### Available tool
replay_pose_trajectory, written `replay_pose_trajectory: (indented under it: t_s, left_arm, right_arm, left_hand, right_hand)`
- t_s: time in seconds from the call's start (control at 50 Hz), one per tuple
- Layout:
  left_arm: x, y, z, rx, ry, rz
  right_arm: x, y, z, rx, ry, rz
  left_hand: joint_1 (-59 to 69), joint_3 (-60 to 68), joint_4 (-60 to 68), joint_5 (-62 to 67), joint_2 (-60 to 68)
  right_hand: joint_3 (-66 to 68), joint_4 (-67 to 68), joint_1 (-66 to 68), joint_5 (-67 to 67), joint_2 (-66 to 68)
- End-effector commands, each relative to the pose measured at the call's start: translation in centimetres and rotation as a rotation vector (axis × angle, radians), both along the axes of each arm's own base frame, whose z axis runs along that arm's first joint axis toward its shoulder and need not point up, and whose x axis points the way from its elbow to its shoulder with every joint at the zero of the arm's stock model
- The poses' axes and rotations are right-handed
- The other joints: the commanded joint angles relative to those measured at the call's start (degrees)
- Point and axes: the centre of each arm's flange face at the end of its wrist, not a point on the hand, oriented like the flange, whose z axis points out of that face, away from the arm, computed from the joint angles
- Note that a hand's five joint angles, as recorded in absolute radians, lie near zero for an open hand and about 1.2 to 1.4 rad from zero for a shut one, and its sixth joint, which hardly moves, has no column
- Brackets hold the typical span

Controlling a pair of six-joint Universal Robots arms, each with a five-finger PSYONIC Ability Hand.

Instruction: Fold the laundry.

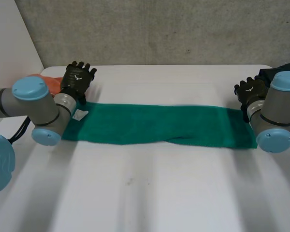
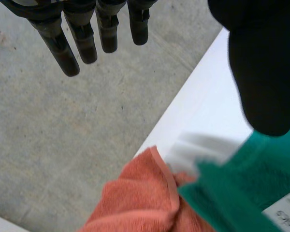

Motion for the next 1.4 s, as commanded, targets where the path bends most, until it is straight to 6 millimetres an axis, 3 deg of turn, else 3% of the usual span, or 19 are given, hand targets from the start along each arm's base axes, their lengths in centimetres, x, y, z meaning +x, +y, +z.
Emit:
replay_pose_trajectory:
  t_s: [0.02, 0.14, 0.32, 0.46, 0.5, 0.52, 0.6, 0.66, 0.78, 0.92, 1.0, 1.02, 1.08, 1.1, 1.2, 1.24, 1.26, 1.34, 1.4]
  left_arm:
    - [-0.6, 1.9, 0.6, 0.017, 0.006, -0.013]
    - [0.1, 4.8, 2.9, 0.045, 0.014, -0.019]
    - [1.3, 8.8, 3.9, 0.134, 0.104, -0.025]
    - [1.5, 9.2, 2.9, 0.163, 0.119, -0.020]
    - [1.5, 9.2, 2.7, 0.167, 0.118, -0.020]
    - [1.4, 9.2, 2.7, 0.167, 0.118, -0.021]
    - [1.5, 9.3, 2.9, 0.162, 0.119, -0.017]
    - [1.6, 9.4, 3.2, 0.159, 0.120, -0.016]
    - [2.0, 10.3, 4.9, 0.131, 0.127, -0.017]
    - [3.3, 11.3, 5.2, 0.144, 0.129, 0.010]
    - [4.0, 11.7, 5.5, 0.151, 0.145, 0.026]
    - [4.1, 11.7, 5.6, 0.151, 0.148, 0.027]
    - [4.4, 12.0, 5.9, 0.151, 0.164, 0.033]
    - [4.4, 12.1, 6.0, 0.150, 0.167, 0.034]
    - [4.7, 12.5, 6.4, 0.153, 0.190, 0.038]
    - [4.7, 12.7, 6.2, 0.163, 0.192, 0.037]
    - [4.7, 12.8, 6.1, 0.166, 0.192, 0.036]
    - [4.5, 13.1, 5.8, 0.180, 0.189, 0.032]
    - [4.4, 13.4, 5.5, 0.188, 0.187, 0.028]
  right_arm:
    - [0.6, 2.6, 2.1, 0.018, -0.067, 0.013]
    - [-0.1, 6.3, 3.6, 0.130, -0.163, 0.048]
    - [-3.3, 9.0, 0.8, 0.360, -0.229, 0.013]
    - [-3.3, 8.2, -1.5, 0.330, -0.223, 0.016]
    - [-3.5, 7.6, -2.5, 0.316, -0.221, 0.008]
    - [-3.7, 7.3, -2.5, 0.304, -0.217, -0.002]
    - [-5.3, 6.7, -1.8, 0.222, -0.178, -0.058]
    - [-6.9, 6.7, 0.6, 0.128, -0.101, -0.081]
    - [-12.6, 5.9, 2.4, 0.070, 0.171, -0.173]
    - [-13.8, 4.7, 3.4, 0.020, 0.360, -0.166]
    - [-10.8, 4.5, 4.9, -0.071, 0.357, -0.091]
    - [-7.6, 5.0, 5.6, -0.131, 0.347, -0.011]
    - [-2.2, 6.2, 6.7, -0.248, 0.325, 0.143]
    - [1.2, 7.5, 7.4, -0.327, 0.306, 0.254]
    - [9.8, 12.6, 7.7, -0.501, 0.241, 0.607]
    - [12.2, 14.3, 6.4, -0.505, 0.222, 0.727]
    - [14.6, 16.2, 4.7, -0.495, 0.212, 0.844]
    - [19.3, 21.3, 0.6, -0.433, 0.185, 1.079]
    - [20.4, 22.4, -2.0, -0.355, 0.186, 1.128]
  left_hand:
    - [-0.88, -2.88, -2.51, -2.99, -2.79]
    - [-0.88, -2.88, -2.51, -2.99, -2.79]
    - [-0.71, -2.71, -2.34, -2.83, -2.63]
    - [-0.71, -2.71, -2.34, -2.83, -2.63]
    - [-0.71, -2.71, -2.34, -2.83, -2.63]
    - [-0.71, -2.71, -2.34, -2.83, -2.63]
    - [-0.71, -2.71, -2.34, -2.83, -2.63]
    - [-0.71, -2.71, -2.34, -2.83, -2.63]
    - [-0.71, -2.71, -2.34, -2.83, -2.63]
    - [-0.71, -2.71, -2.34, -2.83, -2.63]
    - [-0.71, -2.71, -2.34, -2.83, -2.63]
    - [-0.71, -2.71, -2.34, -2.83, -2.63]
    - [-0.71, -2.71, -2.34, -2.83, -2.63]
    - [-0.71, -2.71, -2.34, -2.83, -2.63]
    - [-0.71, -2.71, -2.34, -2.83, -2.63]
    - [-0.71, -2.71, -2.34, -2.83, -2.63]
    - [-0.71, -2.71, -2.34, -2.83, -2.63]
    - [-0.71, -2.71, -2.34, -2.83, -2.63]
    - [-0.71, -2.71, -2.34, -2.83, -2.63]
  right_hand:
    - [-2.40, -2.72, -2.97, -2.80, -2.30]
    - [0.85, 0.52, 0.27, 0.44, 0.94]
    - [11.48, 11.16, 10.90, 11.08, 11.58]
    - [20.69, 20.36, 20.11, 20.28, 20.78]
    - [65.42, 65.09, 64.84, 65.01, 65.51]
    - [67.58, 67.26, 67.00, 67.18, 67.68]
    - [67.60, 67.28, 67.03, 67.20, 67.70]
    - [67.60, 67.28, 67.03, 67.20, 67.70]
    - [67.60, 67.28, 67.03, 67.20, 67.70]
    - [67.60, 67.28, 67.03, 67.20, 67.70]
    - [67.60, 67.28, 67.03, 67.20, 67.70]
    - [67.60, 67.28, 67.03, 67.20, 67.70]
    - [67.60, 67.28, 67.03, 67.20, 67.70]
    - [67.60, 67.28, 67.03, 67.20, 67.70]
    - [67.60, 67.28, 67.03, 67.20, 67.70]
    - [67.60, 67.28, 67.03, 67.20, 67.70]
    - [67.60, 67.28, 67.03, 67.20, 67.70]
    - [67.60, 67.28, 67.03, 67.20, 67.70]
    - [67.60, 67.28, 67.03, 67.20, 67.70]
